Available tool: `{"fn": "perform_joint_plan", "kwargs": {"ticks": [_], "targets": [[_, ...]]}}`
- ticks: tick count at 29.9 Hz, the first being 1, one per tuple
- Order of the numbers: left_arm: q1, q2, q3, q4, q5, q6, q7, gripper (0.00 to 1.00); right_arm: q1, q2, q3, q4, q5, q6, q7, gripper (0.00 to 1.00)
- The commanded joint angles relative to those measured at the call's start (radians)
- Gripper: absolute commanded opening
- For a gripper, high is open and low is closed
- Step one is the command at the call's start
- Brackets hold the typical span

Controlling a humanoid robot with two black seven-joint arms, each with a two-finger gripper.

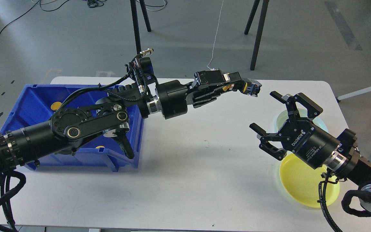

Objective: Pass button and place on color plate
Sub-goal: 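Lift the button and carry it toward the right gripper, then grasp the button with the right gripper and release the left gripper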

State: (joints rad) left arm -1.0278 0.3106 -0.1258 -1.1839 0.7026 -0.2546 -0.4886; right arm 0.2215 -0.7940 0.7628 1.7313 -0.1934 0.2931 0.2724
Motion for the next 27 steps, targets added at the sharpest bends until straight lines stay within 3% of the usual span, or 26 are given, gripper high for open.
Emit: {"fn": "perform_joint_plan", "kwargs": {"ticks": [1, 27], "targets": [[0.0, -0.001, 0.0, 0.0, 0.0, 0.002, 0.0, 0.06, 0.117, -0.001, -0.091, -0.015, 0.04, -0.006, -0.009, 0.99], [0.003, 0.001, 0.0, 0.0, 0.001, 0.002, 0.0, 0.06, 0.239, 0.01, -0.135, -0.055, 0.16, -0.011, -0.013, 0.98]]}}
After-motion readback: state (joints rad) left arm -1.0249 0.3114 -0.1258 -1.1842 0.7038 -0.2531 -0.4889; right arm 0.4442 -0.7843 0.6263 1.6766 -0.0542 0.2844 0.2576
